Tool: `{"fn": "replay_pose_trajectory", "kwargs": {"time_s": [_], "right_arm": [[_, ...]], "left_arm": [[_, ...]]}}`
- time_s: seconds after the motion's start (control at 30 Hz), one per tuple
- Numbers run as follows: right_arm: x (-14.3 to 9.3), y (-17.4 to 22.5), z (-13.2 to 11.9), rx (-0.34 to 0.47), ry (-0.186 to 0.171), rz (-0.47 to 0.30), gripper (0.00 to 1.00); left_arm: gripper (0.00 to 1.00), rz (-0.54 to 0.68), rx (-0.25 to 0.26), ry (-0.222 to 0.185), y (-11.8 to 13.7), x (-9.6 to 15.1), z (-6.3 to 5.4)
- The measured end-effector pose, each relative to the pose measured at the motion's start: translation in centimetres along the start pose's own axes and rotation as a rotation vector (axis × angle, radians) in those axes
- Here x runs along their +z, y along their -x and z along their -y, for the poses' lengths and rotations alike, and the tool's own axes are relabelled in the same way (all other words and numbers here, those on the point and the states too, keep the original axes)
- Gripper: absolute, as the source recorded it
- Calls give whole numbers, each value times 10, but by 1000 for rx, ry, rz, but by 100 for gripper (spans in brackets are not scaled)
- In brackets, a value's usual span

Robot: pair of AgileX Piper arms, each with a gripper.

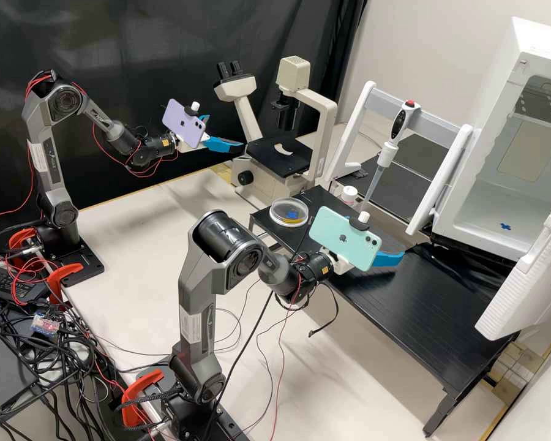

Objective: Move the petri dish to the incubator

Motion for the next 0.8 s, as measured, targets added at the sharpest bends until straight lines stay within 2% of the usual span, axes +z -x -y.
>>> {"fn": "replay_pose_trajectory", "kwargs": {"time_s": [0.4, 0.5, 0.63, 0.8], "right_arm": [[0, 3, -1, 3, 0, 0, 100], [-3, 9, -4, 10, -21, -7, 100], [-11, 23, -7, 10, -38, -66, 100], [-28, 41, -5, 18, -26, -173, 100]], "left_arm": [[100, 0, 0, 0, 0, 0, 0], [100, 0, 0, 0, 0, 0, 0], [100, 0, 0, 0, 0, 0, 0], [100, 0, 0, 0, 0, 0, 0]]}}
